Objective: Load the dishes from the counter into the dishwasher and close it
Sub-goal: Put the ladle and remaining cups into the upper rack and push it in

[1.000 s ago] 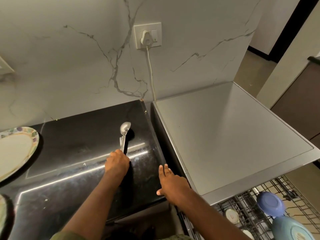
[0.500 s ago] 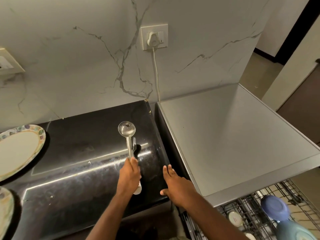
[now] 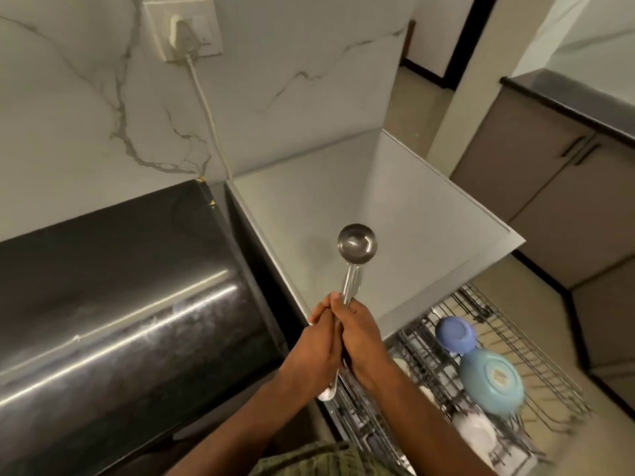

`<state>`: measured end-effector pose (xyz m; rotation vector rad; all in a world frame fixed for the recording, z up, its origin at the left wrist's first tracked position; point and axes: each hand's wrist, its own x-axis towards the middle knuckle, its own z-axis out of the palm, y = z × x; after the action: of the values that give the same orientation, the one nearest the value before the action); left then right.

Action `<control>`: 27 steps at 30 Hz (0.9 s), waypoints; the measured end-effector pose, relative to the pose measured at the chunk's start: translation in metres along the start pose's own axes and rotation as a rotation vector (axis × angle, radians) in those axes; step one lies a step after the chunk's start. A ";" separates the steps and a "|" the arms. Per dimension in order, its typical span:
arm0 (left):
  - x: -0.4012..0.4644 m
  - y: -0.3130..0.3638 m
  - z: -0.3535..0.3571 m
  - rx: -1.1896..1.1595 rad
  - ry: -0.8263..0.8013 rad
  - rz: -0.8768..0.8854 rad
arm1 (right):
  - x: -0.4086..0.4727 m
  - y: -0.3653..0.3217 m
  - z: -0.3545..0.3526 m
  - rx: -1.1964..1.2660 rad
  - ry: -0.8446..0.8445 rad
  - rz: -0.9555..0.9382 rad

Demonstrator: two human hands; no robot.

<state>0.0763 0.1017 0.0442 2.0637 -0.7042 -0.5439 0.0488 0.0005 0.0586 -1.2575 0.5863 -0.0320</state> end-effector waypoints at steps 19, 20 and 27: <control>0.072 0.001 0.086 1.165 -0.539 0.051 | -0.055 0.124 -0.243 -0.505 0.580 0.150; 0.072 0.004 0.086 1.178 -0.543 0.051 | -0.054 0.140 -0.246 -0.584 0.522 0.181; 0.068 0.009 0.089 1.259 -0.517 0.065 | -0.021 0.222 -0.237 -0.944 0.125 0.337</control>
<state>0.0706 -0.0001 -0.0032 3.0340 -1.7265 -0.6906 -0.1361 -0.1285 -0.1752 -2.0523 0.9698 0.5034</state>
